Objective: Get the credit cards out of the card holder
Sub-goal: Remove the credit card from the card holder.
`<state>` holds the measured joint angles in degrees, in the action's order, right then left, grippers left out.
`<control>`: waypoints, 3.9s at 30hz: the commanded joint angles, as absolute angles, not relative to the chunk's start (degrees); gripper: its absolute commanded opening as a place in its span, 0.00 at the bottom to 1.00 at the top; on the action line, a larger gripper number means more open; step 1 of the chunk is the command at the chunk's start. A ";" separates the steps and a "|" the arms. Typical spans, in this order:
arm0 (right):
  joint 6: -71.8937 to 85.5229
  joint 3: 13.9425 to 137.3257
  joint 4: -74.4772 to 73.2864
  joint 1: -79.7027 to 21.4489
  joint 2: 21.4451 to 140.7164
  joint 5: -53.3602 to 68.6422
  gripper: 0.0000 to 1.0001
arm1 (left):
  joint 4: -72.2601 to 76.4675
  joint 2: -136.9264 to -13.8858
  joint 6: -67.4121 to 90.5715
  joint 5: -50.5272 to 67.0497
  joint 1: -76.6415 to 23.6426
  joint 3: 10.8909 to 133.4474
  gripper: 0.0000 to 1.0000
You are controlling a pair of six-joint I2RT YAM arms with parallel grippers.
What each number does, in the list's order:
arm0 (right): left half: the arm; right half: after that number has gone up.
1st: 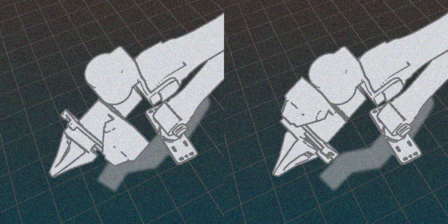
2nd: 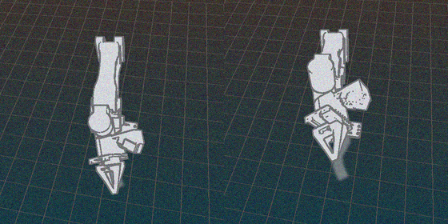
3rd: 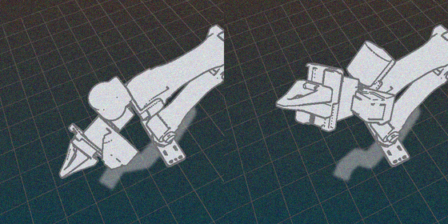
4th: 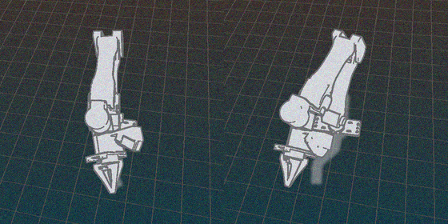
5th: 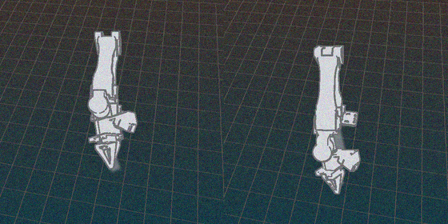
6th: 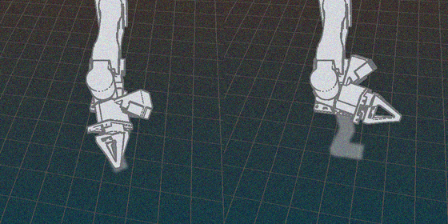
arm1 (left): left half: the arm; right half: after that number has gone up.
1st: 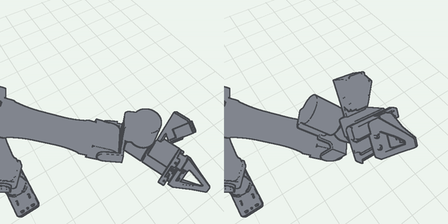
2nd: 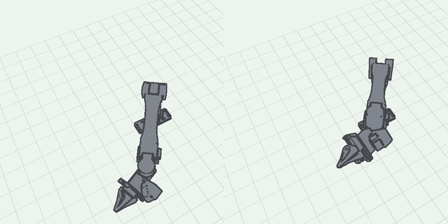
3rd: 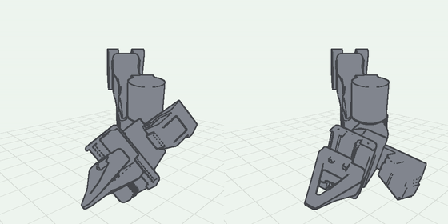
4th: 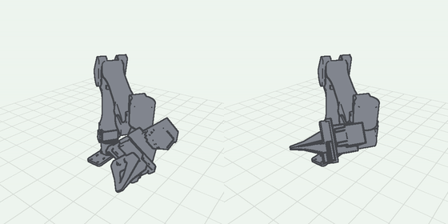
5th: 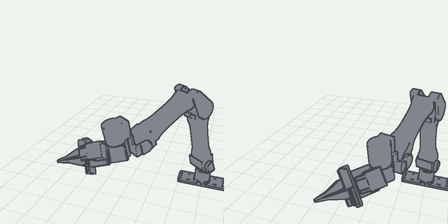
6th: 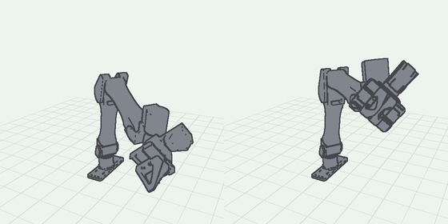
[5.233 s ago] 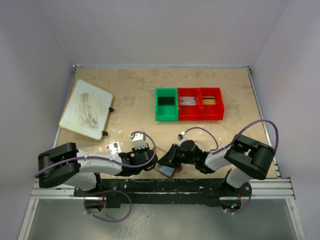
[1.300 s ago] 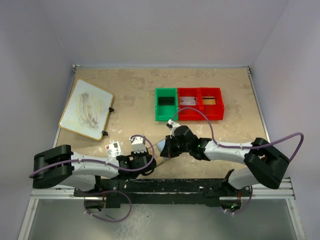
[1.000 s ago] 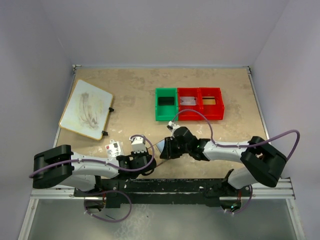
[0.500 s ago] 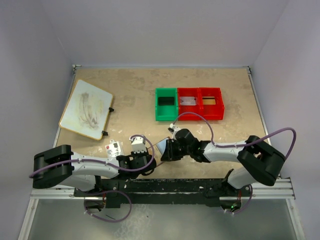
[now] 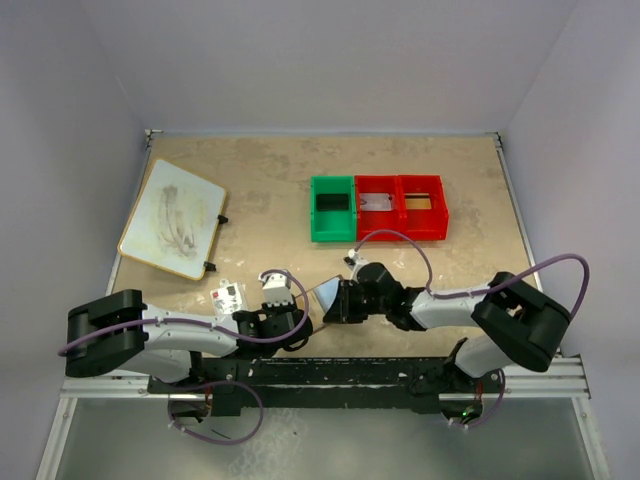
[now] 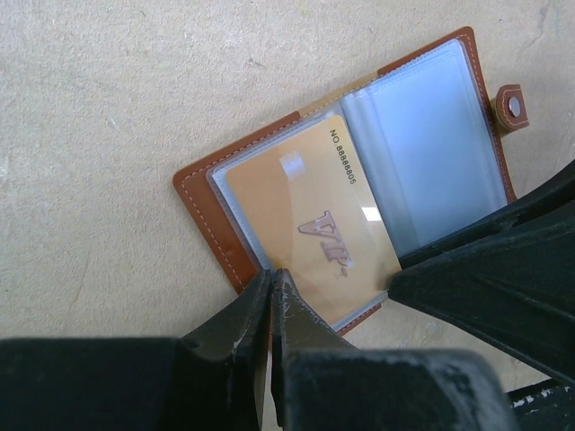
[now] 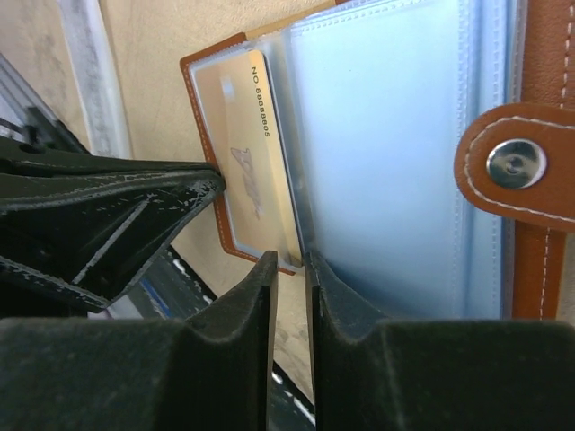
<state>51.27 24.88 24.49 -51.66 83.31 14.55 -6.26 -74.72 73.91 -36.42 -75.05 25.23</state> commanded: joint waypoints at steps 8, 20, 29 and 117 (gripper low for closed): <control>64.97 19.54 47.93 -51.77 87.61 16.56 0.22 | -10.10 -77.43 73.16 -30.42 -75.48 23.99 0.00; 64.57 21.06 51.85 -51.77 89.23 18.05 0.00 | -9.85 -78.52 72.62 -30.22 -75.50 24.52 0.00; 63.11 18.79 41.79 -49.29 80.52 13.09 0.00 | -10.98 -78.79 73.03 -31.03 -75.50 24.35 0.00; 56.39 17.72 40.23 -44.65 81.99 19.68 0.24 | -3.38 -78.12 67.67 -28.85 -63.81 23.07 0.00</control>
